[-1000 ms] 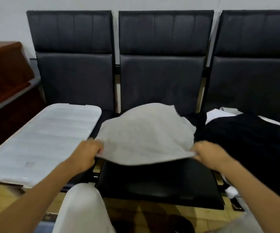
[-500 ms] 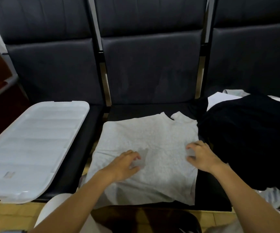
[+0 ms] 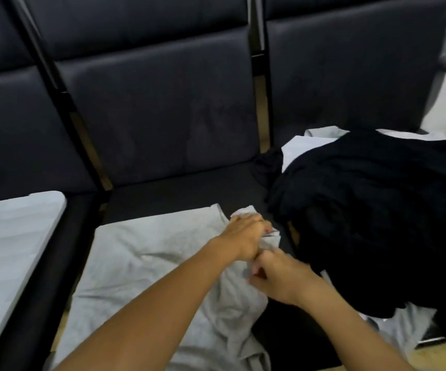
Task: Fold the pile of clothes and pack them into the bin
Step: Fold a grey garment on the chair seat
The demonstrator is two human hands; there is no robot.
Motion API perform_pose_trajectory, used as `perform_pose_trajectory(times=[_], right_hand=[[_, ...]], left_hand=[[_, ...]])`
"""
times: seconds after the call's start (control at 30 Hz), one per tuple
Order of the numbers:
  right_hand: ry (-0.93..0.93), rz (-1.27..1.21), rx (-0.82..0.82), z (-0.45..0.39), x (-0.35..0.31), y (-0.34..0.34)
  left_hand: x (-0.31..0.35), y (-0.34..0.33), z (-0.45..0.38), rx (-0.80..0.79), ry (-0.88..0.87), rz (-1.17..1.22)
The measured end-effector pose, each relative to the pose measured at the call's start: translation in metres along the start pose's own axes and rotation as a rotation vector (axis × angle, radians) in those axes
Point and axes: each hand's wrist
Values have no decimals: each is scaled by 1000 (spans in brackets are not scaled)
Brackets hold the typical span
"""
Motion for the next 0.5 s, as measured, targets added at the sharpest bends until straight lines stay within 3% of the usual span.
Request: perform_pose_trajectory(times=[0.1,0.17,0.27,0.37,0.5], right_hand=[[-132,236,178,5,25,15],[-171,177,231,4,41,22],[-38,-189,267,0,59,28],[130,-592,191,6,54,40],[178,-834,145,22,49,55]], left_hand=[[8,-7,-15,-77,-14,-30],[11,-5,-10,-133,-37,178],[14,25,9,-134,-68,654],[9,65,29,-132,-93,905],[0,100,38,-37,-61,1152]])
Point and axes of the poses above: each hand's wrist, its own z-axis away from the middle knuckle, its own y-axis out of the back of the hand, x = y × z, and after that the axes turned 4 degrees about -x, right-handed
